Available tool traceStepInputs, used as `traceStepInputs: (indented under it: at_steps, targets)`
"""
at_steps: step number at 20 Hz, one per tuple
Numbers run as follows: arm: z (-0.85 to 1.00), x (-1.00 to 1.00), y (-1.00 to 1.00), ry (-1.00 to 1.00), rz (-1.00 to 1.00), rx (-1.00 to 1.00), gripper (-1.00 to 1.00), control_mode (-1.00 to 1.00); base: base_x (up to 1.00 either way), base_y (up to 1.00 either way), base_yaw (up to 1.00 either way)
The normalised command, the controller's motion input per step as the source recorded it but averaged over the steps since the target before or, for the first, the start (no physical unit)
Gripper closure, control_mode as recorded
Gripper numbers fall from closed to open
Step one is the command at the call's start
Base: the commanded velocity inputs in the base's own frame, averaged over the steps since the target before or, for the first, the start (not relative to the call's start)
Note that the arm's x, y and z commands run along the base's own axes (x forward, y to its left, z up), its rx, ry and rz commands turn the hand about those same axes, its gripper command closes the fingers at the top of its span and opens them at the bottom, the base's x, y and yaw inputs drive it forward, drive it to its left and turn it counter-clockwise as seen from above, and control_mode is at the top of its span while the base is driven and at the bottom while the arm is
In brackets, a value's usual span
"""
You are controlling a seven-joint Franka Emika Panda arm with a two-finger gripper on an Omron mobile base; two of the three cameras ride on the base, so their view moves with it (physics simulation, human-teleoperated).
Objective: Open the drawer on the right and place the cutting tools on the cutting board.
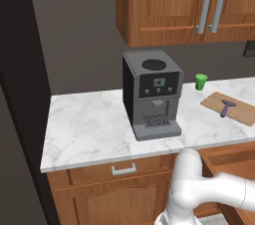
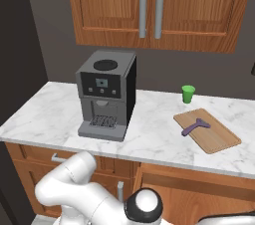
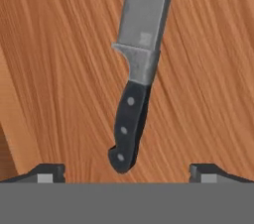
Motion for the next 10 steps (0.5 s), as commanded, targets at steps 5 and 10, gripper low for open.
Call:
traceStepInputs:
  at_steps: [5,10]
  targets:
    - [0.1,0.09,0.33,-0.11,0.0,-0.07,-1.0,-1.0,0.0,0.0,0.0]
    - [0.01,0.0,0.21,-0.12,-0.04,-0.17,-1.0,-1.0,0.0,0.0,0.0]
